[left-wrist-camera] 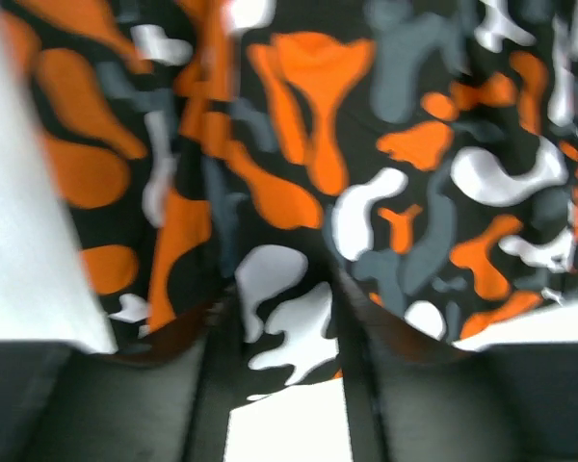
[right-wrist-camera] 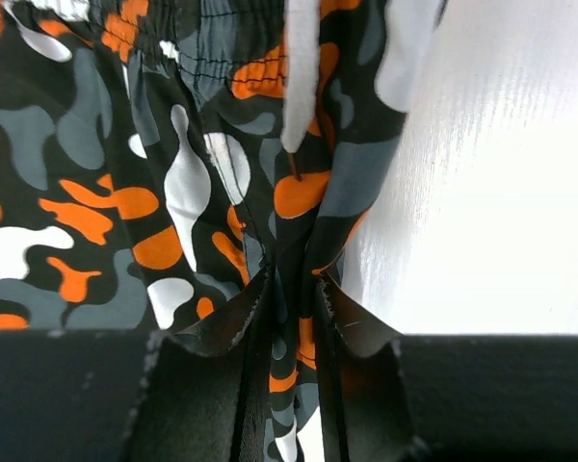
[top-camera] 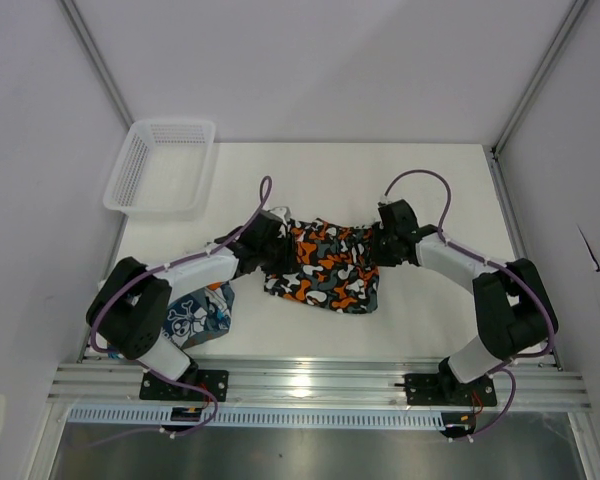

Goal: Fold and stack the shorts

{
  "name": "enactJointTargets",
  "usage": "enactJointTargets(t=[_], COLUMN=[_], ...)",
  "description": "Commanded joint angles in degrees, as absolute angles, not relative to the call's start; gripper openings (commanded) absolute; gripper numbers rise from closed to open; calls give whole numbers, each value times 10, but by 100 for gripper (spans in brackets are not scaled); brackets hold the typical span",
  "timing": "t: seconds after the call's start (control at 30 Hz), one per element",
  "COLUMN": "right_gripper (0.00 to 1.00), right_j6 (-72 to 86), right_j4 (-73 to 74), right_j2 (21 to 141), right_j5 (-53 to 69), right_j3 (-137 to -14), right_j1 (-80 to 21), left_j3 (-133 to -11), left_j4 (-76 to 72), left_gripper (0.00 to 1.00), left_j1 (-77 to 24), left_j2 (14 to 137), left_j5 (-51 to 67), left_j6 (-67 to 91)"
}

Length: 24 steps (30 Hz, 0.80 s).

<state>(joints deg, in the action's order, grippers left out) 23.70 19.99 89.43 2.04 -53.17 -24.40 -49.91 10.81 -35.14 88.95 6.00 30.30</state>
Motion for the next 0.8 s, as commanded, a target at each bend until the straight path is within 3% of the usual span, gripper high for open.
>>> enactJointTargets(t=[0.0, 0.03, 0.23, 0.5, 0.57, 0.6, 0.67, 0.7, 0.77], right_gripper=[24, 24, 23, 21, 22, 23, 24, 25, 27], right_j6=[194, 192, 183, 178, 174, 175, 173, 173, 171], right_j4=[194, 194, 191, 197, 194, 194, 191, 191, 196], right_j2=[913, 918, 947, 962, 962, 960, 955, 951, 949], right_j5=[27, 27, 34, 30, 40, 42, 49, 49, 49], right_j3=[-555, -557, -569, -590, -591, -591, -592, -592, -596], right_j1=[-238, -236, -218, -203, -198, -196, -195, -195, -194], left_j3=[-521, -523, -489, -490, -489, -489, -490, -491, -486], left_j4=[132, 142, 149, 177, 174, 178, 184, 186, 186], left_gripper=[41, 32, 10, 1, 7, 23, 40, 53, 64], left_j1=[-351, -352, -351, -351, -351, -351, -351, -351, -350], left_j2=[901, 905, 890, 883, 879, 877, 863, 854, 818], left_j5=[3, -12, -39, -70, -75, -75, -78, -81, -82], left_j6=[336, 341, 389, 403, 401, 399, 396, 394, 388])
